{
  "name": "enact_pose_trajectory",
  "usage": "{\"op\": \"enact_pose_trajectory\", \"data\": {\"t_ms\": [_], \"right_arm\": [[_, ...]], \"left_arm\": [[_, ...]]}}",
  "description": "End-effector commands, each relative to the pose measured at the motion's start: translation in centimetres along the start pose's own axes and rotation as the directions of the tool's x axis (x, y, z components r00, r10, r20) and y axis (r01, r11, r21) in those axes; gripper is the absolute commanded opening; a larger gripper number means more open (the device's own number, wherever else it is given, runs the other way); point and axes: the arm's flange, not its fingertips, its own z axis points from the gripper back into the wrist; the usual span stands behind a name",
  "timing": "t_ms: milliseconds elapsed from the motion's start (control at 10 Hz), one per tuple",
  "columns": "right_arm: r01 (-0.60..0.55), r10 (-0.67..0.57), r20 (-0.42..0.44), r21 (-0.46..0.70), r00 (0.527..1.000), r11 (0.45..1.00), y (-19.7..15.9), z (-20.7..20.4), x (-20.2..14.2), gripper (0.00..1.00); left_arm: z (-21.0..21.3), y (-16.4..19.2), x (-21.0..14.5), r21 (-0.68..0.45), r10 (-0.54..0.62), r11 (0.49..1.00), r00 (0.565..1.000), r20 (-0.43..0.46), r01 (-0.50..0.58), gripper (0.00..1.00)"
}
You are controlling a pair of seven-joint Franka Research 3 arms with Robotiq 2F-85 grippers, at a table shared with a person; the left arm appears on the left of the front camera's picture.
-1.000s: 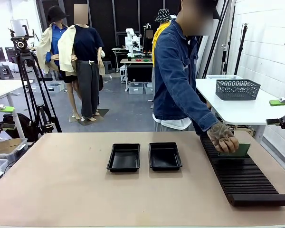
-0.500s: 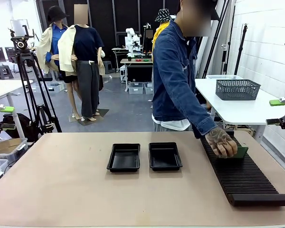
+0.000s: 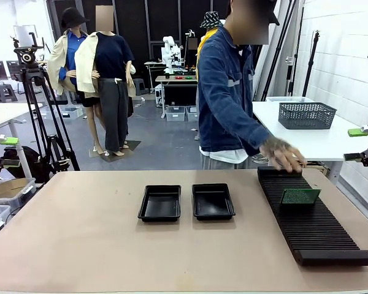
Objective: Inspect and transfer BCBs to ESD trays.
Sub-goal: Pick up the Blank PCB from the PCB Rack and place it in the left ESD tray.
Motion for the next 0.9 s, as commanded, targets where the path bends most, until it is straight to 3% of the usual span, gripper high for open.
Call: {"op": "enact_pose_trajectory", "data": {"t_ms": [0, 800], "right_arm": [[0.0, 0.0, -0.001, 0.002, 1.0, 1.0, -0.01, -0.02, -0.01, 1.0], [0.0, 0.0, -0.001, 0.002, 1.0, 1.0, -0.01, -0.02, -0.01, 1.0]], "left_arm": [[0.18, -0.04, 0.0, 0.0, 0.0, 1.0, 1.0, 0.004, 0.0, 1.0], [0.18, -0.04, 0.0, 0.0, 0.0, 1.0, 1.0, 0.004, 0.0, 1.0]]}}
